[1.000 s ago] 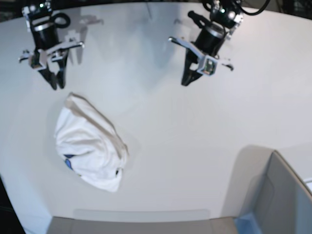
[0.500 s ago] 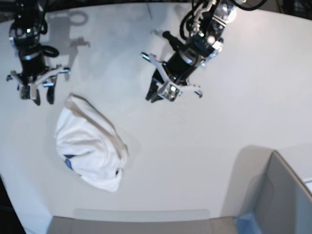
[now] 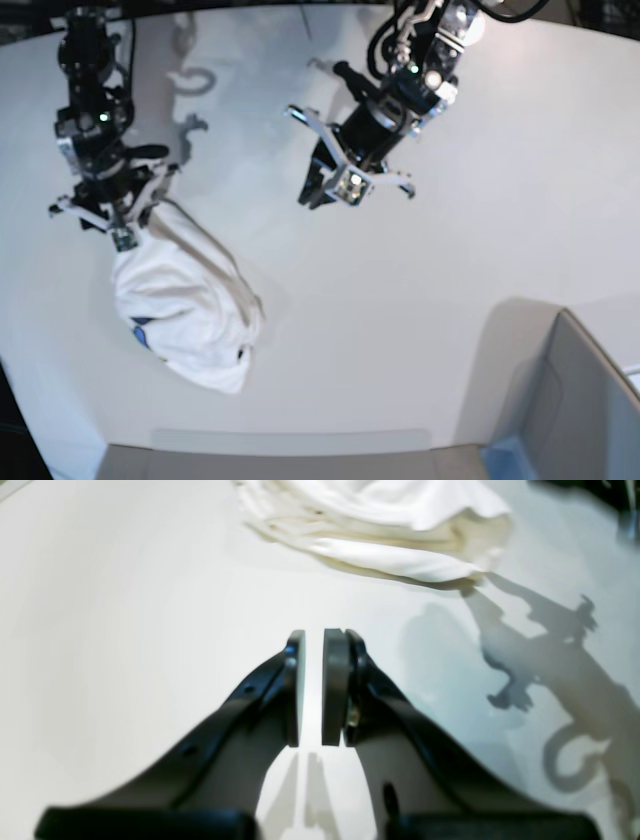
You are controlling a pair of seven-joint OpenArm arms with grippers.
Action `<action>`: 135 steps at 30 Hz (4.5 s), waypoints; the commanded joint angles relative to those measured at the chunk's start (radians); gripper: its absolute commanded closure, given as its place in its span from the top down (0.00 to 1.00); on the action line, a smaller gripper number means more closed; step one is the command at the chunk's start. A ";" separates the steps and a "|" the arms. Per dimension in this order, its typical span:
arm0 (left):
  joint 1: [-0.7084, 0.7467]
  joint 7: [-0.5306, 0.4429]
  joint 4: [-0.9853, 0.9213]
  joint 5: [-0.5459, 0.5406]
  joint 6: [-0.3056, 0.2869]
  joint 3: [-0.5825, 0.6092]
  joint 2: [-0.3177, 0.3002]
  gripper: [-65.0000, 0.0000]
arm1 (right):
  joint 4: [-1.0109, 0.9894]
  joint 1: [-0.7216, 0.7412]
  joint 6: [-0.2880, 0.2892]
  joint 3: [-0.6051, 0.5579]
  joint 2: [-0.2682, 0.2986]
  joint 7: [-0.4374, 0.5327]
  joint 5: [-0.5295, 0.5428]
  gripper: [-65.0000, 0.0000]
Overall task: Layout the t-shirt on the table in an organized manner, then fold the t-shirt properly
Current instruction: 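Lower both grippers toward the crumpled white t-shirt and grasp it, then lift and shake the t-shirt, regrasp a fold with the left gripper, then drag the t-shirt with the left gripper, grasp another edge with right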
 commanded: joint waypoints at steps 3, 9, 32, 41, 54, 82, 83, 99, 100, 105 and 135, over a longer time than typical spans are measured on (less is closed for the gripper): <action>0.005 -0.020 0.019 -0.005 -0.005 -0.001 0.001 0.12 | -0.045 0.041 -0.001 -0.056 -0.026 0.025 -0.165 0.38; 0.013 -0.021 0.019 -0.005 -0.005 -0.001 0.001 0.12 | -0.076 0.084 -0.001 -0.085 -0.046 0.025 -0.212 0.38; 0.005 -0.023 0.012 -0.005 -0.005 -0.030 0.001 0.12 | -0.309 0.233 0.003 -0.094 -0.047 0.031 -0.157 0.00; 0.005 -0.028 -0.040 -0.005 -0.005 -0.030 0.001 0.12 | -0.063 0.208 0.003 -0.171 -0.047 0.031 -0.105 0.00; -0.023 -0.029 -0.066 -0.007 -0.005 -0.032 0.002 0.12 | 0.104 0.058 0.131 -0.473 -0.156 0.214 -0.113 0.00; -0.004 -0.017 -0.097 -0.162 -0.006 -0.086 0.058 0.14 | 0.102 0.133 0.128 0.141 -0.227 0.174 0.105 0.50; -0.004 -0.017 -0.118 -0.182 -0.005 -0.078 0.067 0.16 | 0.102 0.116 0.130 0.205 -0.209 0.174 0.162 0.50; -0.010 -0.028 -0.301 -0.252 0.056 -0.109 0.176 0.28 | -0.007 -0.237 0.138 0.569 -0.064 0.175 0.549 0.50; -0.010 -0.028 -0.302 -0.252 0.056 -0.109 0.176 0.28 | -0.007 -0.246 0.138 0.569 -0.064 0.175 0.549 0.50; -0.013 -0.029 -0.308 -0.252 0.055 -0.107 0.180 0.28 | -0.007 -0.258 0.138 0.567 -0.067 0.175 0.547 0.50; -0.207 -0.029 -0.551 -0.372 0.053 -0.113 0.263 0.13 | -0.005 -0.318 0.138 0.567 -0.072 0.178 0.544 0.49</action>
